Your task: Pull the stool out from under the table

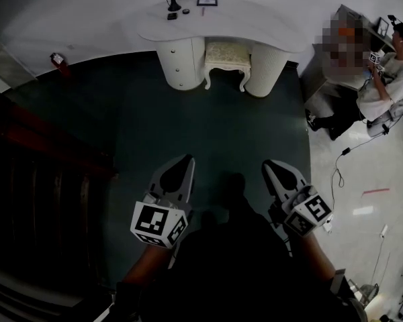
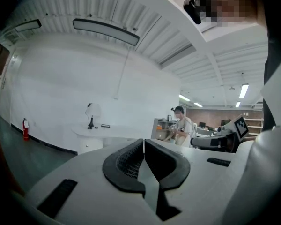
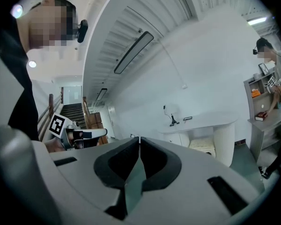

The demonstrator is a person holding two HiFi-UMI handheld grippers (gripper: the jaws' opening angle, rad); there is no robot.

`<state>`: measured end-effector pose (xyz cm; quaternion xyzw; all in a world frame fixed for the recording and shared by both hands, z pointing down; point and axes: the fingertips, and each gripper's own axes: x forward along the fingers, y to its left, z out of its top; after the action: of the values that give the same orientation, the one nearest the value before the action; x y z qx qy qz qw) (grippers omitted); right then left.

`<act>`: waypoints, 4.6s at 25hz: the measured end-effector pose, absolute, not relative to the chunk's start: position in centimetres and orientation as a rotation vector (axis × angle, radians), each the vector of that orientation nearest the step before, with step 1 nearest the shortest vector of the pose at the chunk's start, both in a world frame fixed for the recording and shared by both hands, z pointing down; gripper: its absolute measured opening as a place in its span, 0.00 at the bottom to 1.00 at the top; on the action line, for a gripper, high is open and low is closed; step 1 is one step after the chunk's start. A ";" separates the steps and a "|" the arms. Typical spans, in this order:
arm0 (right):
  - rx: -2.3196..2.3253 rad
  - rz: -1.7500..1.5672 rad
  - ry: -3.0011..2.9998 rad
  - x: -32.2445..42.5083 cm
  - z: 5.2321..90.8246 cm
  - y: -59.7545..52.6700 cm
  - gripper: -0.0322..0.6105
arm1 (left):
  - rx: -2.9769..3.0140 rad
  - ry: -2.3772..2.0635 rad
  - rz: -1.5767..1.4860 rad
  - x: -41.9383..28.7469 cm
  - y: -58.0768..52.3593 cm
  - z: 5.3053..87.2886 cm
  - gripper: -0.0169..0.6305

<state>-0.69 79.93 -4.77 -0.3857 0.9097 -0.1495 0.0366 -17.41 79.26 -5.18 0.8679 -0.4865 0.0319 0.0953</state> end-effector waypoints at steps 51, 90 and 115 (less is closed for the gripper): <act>-1.208 -0.464 3.013 1.9 6.6 17.6 0.08 | 2.575 -1.349 0.284 -12.6 15.5 5.8 0.05; -1.442 -0.247 2.986 11.4 55.1 -4.0 0.24 | 2.608 -1.328 0.189 -13.4 -4.8 55.2 0.40; -1.734 -0.484 2.780 16.4 66.8 -11.9 0.42 | 2.553 -1.207 0.294 -12.9 -13.9 66.6 0.61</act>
<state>16.36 -11.90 66.79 -0.5217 0.8363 -0.1456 -0.0852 -12.92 -13.91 66.59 0.8890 -0.4202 0.1022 0.1507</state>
